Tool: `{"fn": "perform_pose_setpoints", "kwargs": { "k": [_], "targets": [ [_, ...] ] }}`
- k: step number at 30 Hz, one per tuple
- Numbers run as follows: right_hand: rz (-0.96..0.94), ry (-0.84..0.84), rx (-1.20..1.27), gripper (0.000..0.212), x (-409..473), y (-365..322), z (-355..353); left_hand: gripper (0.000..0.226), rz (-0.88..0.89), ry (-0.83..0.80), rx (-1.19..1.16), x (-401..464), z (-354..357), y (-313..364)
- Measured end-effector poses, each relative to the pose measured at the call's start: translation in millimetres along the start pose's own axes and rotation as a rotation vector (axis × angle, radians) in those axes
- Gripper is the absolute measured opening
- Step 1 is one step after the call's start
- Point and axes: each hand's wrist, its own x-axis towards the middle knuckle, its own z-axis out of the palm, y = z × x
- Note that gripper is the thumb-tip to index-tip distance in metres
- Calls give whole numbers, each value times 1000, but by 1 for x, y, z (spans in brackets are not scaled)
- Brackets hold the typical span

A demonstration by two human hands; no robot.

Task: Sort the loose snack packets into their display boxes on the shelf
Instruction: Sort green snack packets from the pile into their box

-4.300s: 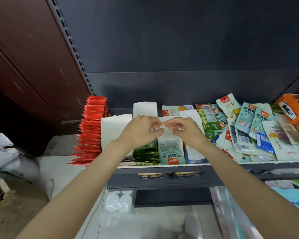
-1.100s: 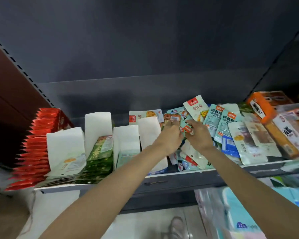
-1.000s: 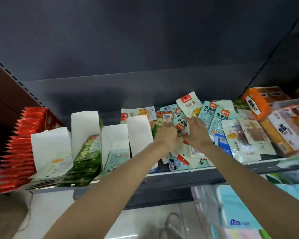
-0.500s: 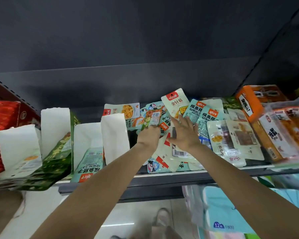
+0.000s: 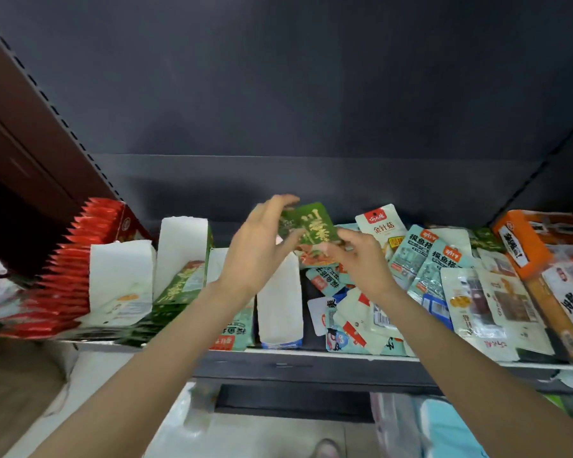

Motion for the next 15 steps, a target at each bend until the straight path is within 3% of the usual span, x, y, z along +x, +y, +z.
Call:
{"fn": "perform_pose_setpoints", "kwargs": {
  "k": [3, 5, 8, 15],
  "targets": [
    [93, -10, 350, 8, 1, -36, 29, 49, -58, 71, -187, -4, -44, -29],
    [101, -30, 476, 14, 1, -60, 51, 36, -71, 13, -215, -11, -71, -47],
    [94, -94, 476, 19, -1, -86, 90, 9, -12, -58, -72, -26, -102, -81],
    [156, -93, 350, 8, -8, -115, 171, 16, -21, -16, -33, -57, -151, -145]
  ]
}}
